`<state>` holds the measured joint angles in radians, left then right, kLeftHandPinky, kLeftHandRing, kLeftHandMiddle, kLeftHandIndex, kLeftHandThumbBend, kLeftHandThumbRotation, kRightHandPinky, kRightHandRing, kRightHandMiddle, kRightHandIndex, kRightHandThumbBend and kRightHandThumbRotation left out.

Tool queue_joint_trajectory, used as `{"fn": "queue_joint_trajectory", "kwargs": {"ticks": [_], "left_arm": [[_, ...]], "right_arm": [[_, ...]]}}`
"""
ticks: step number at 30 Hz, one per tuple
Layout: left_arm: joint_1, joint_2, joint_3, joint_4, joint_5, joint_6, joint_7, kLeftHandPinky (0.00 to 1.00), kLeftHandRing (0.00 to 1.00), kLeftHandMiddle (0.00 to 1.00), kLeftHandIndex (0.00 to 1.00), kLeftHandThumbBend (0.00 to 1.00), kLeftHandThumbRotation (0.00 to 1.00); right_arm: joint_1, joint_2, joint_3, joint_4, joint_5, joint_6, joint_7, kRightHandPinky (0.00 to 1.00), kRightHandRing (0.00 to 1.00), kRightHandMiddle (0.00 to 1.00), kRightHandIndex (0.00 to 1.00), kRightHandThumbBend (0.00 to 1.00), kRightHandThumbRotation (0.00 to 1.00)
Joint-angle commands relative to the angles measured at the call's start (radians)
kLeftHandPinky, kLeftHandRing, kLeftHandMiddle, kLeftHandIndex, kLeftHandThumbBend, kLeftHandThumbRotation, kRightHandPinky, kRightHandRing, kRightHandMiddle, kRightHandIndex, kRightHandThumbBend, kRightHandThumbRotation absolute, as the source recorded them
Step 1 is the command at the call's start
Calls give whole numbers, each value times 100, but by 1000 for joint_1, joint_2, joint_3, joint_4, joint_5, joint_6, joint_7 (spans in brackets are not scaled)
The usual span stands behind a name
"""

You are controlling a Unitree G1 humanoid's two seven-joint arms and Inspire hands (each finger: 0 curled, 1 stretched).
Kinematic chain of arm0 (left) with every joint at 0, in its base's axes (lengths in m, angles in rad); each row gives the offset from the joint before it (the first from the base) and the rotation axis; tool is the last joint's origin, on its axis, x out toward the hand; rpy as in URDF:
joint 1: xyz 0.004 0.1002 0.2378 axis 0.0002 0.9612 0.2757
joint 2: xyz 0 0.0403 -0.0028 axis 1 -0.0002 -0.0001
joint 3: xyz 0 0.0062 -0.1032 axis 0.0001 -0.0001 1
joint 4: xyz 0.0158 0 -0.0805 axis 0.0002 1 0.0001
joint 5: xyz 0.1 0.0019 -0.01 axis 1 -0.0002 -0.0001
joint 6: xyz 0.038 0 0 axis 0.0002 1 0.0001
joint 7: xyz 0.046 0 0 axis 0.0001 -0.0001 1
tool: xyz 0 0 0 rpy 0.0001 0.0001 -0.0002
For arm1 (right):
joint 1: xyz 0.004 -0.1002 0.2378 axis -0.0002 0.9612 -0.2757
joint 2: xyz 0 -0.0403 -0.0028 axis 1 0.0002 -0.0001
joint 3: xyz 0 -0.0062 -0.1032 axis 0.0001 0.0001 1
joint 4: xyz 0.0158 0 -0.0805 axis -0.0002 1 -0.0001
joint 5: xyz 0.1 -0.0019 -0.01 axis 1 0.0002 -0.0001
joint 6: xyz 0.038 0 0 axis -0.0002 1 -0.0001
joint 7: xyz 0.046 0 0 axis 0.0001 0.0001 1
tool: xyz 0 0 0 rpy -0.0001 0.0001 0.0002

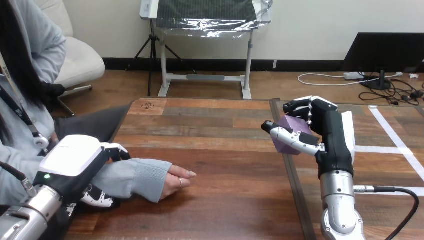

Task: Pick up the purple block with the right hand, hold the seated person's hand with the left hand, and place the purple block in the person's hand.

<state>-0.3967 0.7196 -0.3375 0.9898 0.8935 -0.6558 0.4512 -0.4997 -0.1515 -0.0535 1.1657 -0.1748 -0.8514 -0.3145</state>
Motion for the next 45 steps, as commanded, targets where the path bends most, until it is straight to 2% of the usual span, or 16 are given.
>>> {"fn": "queue_joint_trajectory", "kwargs": {"ticks": [1, 9, 21, 30, 45], "left_arm": [[-69, 9, -43, 64, 15, 1, 38, 63, 64, 65, 66, 100, 3], [-90, -3, -73, 110, 15, -1, 88, 53, 54, 57, 60, 100, 0], [-112, -15, -105, 134, 10, 20, 100, 44, 44, 48, 51, 97, 0], [-121, -26, -108, 147, -3, 17, 95, 39, 39, 43, 45, 94, 0], [-126, -49, -115, 159, -10, 18, 132, 30, 31, 36, 37, 92, 0]], "right_arm": [[-81, 5, -6, -71, 13, -41, 4, 33, 37, 42, 45, 86, 0], [-74, 2, -4, -80, 10, -51, 6, 33, 37, 42, 45, 86, 0], [-66, 2, -4, -88, 12, -51, 12, 33, 37, 42, 45, 85, 0], [-64, 3, -6, -91, 14, -48, 17, 33, 37, 42, 45, 85, 0], [-63, 9, -11, -84, 38, -51, 47, 32, 36, 42, 45, 84, 0]]}}
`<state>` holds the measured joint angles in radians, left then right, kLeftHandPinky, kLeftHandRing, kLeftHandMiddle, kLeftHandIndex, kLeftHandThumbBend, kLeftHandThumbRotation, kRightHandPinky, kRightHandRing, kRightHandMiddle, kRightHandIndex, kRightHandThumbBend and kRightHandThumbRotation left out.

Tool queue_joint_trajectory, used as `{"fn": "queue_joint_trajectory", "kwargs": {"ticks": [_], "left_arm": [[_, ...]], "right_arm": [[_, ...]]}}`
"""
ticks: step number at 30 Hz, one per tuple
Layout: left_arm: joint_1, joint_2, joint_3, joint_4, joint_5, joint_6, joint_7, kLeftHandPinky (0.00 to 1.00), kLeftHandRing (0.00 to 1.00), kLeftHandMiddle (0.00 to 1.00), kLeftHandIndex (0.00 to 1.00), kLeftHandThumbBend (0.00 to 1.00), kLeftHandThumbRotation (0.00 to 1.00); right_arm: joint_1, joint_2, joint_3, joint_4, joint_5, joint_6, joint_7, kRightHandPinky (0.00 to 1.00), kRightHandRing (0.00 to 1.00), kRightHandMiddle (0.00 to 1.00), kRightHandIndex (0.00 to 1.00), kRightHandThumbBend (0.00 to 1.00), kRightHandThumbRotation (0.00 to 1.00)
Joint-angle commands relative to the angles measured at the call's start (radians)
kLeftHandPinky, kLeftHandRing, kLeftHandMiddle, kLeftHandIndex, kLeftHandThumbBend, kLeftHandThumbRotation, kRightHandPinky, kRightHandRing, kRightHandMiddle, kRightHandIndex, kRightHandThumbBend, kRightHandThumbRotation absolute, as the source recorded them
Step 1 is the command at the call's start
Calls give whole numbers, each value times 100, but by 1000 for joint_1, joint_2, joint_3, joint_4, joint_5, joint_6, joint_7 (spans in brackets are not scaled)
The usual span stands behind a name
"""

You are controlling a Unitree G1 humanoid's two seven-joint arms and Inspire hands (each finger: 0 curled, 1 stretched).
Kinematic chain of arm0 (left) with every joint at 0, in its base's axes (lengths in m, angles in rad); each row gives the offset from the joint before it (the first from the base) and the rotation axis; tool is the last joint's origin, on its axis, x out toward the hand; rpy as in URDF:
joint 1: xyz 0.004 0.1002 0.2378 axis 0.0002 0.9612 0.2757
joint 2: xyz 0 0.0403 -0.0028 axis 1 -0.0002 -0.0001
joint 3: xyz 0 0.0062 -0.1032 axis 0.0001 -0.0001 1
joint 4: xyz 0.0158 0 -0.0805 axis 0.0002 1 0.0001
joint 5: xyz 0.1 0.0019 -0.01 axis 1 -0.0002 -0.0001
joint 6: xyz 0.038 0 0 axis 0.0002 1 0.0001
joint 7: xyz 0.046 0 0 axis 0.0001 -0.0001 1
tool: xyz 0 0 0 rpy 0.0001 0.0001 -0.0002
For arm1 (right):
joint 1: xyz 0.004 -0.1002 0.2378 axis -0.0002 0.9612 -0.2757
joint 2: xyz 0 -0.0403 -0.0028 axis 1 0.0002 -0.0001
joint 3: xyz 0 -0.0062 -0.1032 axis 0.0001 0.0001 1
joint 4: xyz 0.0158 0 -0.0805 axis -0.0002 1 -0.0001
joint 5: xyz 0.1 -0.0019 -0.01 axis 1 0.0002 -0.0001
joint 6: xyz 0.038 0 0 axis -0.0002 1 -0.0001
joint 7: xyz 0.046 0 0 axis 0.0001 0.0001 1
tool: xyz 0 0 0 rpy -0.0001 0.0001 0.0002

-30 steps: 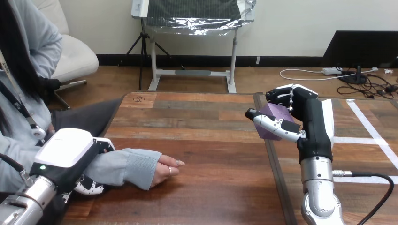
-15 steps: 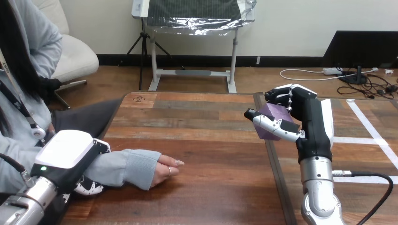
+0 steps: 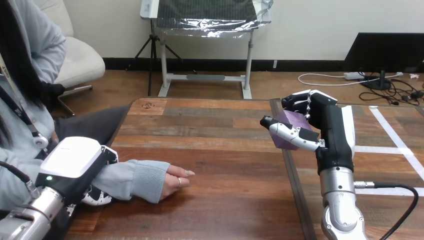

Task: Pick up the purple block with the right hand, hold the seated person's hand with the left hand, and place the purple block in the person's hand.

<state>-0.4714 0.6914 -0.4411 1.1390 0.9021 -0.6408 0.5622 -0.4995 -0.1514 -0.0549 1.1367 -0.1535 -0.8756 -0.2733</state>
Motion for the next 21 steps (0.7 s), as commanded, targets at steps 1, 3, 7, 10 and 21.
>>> {"fn": "queue_joint_trajectory", "kwargs": {"ticks": [1, 3, 7, 10, 21], "left_arm": [[-51, -23, -10, 8, -22, 4, 18, 30, 31, 36, 37, 92, 0], [-51, -25, -9, 7, -27, 5, 14, 30, 31, 36, 37, 92, 0], [-50, -28, -8, 4, -36, 2, 8, 29, 31, 35, 36, 92, 0], [-49, -29, -11, 2, -37, 0, 15, 29, 31, 36, 36, 92, 0], [-46, -35, -8, -5, -55, -11, 18, 28, 30, 35, 36, 92, 0]], "right_arm": [[-64, 10, -10, -55, 19, -24, 9, 32, 36, 42, 45, 84, 0], [-63, 12, -11, -55, 23, -21, 13, 32, 36, 42, 45, 84, 0], [-64, 14, -12, -53, 26, -21, 18, 32, 37, 42, 45, 83, 0], [-63, 16, -12, -51, 29, -23, 23, 32, 37, 42, 45, 83, 0], [-64, 20, -8, -42, 29, -22, 24, 32, 36, 42, 45, 83, 0]]}}
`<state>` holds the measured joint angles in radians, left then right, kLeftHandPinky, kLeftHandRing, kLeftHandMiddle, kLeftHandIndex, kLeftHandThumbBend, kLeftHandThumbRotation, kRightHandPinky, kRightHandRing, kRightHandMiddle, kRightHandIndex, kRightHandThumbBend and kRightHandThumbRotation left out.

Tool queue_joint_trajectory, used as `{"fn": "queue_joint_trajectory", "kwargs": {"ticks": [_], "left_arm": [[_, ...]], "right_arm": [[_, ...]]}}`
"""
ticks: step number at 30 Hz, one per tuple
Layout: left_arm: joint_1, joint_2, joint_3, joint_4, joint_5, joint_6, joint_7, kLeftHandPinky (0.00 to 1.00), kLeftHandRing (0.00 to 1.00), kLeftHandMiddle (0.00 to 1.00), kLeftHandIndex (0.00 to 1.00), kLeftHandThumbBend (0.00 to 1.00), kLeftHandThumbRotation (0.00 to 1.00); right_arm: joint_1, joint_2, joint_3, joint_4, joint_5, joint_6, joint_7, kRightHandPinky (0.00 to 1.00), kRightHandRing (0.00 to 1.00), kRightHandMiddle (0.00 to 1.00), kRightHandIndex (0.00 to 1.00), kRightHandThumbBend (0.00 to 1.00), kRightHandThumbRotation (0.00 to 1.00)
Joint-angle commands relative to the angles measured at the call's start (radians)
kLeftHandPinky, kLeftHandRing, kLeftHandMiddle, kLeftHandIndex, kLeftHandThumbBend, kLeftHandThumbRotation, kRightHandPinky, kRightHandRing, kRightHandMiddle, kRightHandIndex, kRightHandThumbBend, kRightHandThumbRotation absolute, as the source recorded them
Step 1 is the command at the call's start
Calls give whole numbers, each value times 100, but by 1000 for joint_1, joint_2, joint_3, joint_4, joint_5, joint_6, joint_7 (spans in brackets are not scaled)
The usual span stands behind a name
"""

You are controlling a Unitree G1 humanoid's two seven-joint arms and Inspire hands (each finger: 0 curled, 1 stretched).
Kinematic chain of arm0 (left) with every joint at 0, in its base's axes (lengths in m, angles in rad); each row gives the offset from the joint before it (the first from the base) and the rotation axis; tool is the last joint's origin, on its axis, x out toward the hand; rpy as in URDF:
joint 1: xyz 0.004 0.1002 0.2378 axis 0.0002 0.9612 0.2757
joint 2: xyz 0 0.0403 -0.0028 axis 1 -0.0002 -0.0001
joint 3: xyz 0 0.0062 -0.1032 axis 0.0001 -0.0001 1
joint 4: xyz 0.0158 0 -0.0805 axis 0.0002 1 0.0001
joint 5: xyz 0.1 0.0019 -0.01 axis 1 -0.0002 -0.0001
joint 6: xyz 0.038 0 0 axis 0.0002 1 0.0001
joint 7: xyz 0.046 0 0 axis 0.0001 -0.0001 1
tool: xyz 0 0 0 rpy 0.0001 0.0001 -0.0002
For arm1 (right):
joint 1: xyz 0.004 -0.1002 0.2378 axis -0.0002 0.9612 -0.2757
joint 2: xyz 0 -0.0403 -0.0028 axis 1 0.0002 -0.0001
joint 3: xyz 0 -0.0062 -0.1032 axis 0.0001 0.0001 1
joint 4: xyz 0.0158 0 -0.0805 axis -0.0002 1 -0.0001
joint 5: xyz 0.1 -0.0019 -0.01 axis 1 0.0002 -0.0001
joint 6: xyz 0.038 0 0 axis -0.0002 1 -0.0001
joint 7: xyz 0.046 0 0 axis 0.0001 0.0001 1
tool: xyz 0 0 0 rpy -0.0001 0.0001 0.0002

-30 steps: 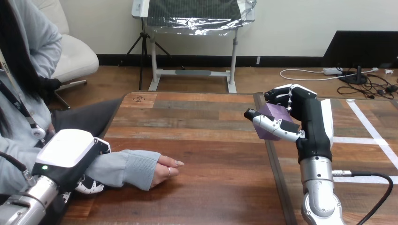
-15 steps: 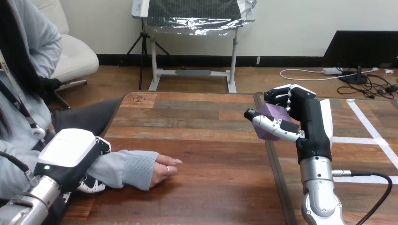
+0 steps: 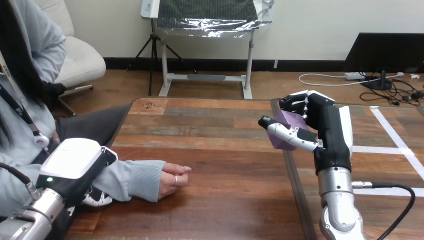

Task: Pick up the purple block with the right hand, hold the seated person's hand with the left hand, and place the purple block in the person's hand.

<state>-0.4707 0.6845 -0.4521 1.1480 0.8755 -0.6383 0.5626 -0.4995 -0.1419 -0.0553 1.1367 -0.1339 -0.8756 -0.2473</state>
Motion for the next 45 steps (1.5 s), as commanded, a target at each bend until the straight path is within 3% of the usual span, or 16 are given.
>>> {"fn": "queue_joint_trajectory", "kwargs": {"ticks": [1, 24, 45], "left_arm": [[-46, -28, 2, -17, -30, -15, 20, 28, 30, 35, 35, 92, 0], [-43, -31, 16, -48, -64, -80, 38, 27, 28, 33, 33, 89, 0], [-38, -29, 26, -99, -83, -117, 61, 23, 25, 30, 30, 88, 0]], "right_arm": [[-64, 12, -8, -40, 9, -19, -2, 32, 36, 42, 45, 83, 0], [-60, 27, 13, -31, -36, 10, -28, 30, 35, 42, 46, 84, 0], [-51, 55, 36, -33, -60, 5, -29, 29, 34, 42, 46, 84, 0]]}}
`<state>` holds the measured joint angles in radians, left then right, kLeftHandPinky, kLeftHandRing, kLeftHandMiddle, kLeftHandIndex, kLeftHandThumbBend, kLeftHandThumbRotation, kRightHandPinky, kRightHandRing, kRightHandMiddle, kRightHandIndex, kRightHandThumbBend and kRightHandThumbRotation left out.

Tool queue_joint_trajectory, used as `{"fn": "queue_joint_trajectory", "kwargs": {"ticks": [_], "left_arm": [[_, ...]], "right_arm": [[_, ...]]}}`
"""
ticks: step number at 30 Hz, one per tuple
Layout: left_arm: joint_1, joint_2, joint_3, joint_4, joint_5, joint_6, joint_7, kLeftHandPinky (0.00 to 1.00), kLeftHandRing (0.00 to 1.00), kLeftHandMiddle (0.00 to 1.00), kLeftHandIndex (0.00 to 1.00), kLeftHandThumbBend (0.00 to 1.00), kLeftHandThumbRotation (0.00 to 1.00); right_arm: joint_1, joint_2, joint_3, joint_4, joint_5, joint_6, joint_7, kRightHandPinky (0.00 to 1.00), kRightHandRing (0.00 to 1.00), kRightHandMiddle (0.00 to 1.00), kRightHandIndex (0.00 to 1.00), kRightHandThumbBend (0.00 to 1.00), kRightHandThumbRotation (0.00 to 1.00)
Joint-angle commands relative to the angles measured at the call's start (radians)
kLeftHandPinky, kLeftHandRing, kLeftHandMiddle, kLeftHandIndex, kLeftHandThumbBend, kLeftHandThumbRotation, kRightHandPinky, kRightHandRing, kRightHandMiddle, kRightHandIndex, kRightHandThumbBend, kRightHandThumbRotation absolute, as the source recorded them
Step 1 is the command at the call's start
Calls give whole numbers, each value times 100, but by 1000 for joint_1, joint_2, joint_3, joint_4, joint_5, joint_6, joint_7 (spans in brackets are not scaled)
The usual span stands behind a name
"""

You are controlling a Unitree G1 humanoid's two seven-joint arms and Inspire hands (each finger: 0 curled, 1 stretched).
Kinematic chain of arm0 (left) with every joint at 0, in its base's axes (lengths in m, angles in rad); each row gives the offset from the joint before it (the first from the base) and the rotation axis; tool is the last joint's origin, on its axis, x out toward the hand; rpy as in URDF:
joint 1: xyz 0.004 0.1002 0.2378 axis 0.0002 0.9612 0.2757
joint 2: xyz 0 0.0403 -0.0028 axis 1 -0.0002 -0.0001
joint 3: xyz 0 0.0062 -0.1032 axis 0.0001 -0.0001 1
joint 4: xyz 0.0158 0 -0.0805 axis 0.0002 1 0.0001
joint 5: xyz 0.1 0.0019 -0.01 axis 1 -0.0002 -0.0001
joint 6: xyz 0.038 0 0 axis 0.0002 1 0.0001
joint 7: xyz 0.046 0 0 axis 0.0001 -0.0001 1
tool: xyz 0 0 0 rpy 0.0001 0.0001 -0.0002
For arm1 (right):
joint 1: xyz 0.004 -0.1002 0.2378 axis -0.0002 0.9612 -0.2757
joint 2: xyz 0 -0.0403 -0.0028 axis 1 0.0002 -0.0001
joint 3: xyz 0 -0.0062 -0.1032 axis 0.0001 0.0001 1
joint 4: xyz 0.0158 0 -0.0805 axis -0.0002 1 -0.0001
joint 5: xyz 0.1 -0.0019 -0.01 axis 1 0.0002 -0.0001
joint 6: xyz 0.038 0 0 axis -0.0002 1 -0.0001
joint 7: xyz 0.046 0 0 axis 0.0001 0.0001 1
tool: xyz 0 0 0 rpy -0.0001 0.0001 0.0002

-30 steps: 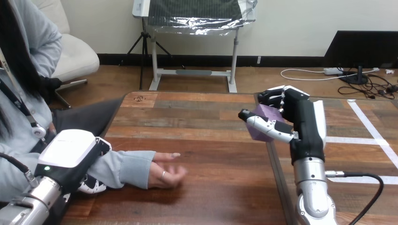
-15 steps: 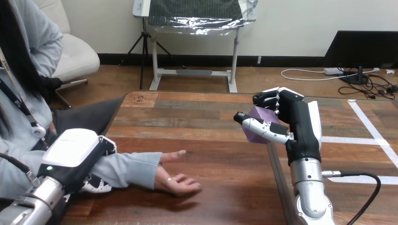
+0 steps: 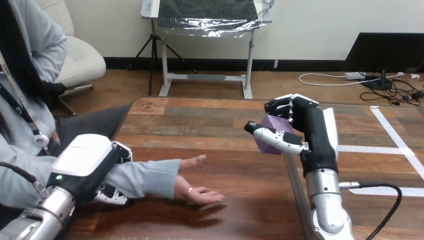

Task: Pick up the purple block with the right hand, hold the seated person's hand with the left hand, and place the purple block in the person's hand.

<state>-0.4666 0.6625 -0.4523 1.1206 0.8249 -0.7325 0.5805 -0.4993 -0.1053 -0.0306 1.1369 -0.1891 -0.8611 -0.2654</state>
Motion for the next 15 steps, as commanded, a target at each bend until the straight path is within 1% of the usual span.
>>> {"fn": "queue_joint_trajectory", "kwargs": {"ticks": [1, 9, 15], "left_arm": [[-41, -7, 27, -76, -34, -25, 42, 23, 25, 30, 30, 88, 0], [-37, -3, 40, -116, -45, -33, 33, 22, 24, 29, 30, 88, 0], [-33, -1, 53, -146, -66, -40, 14, 22, 24, 29, 29, 88, 0]], "right_arm": [[-50, 21, 13, -36, -7, -8, -12, 29, 34, 41, 46, 84, 0], [-46, 34, 24, -42, -18, -5, -16, 28, 34, 41, 45, 83, 0], [-41, 44, 32, -49, -25, -1, -21, 28, 34, 41, 45, 83, 0]]}}
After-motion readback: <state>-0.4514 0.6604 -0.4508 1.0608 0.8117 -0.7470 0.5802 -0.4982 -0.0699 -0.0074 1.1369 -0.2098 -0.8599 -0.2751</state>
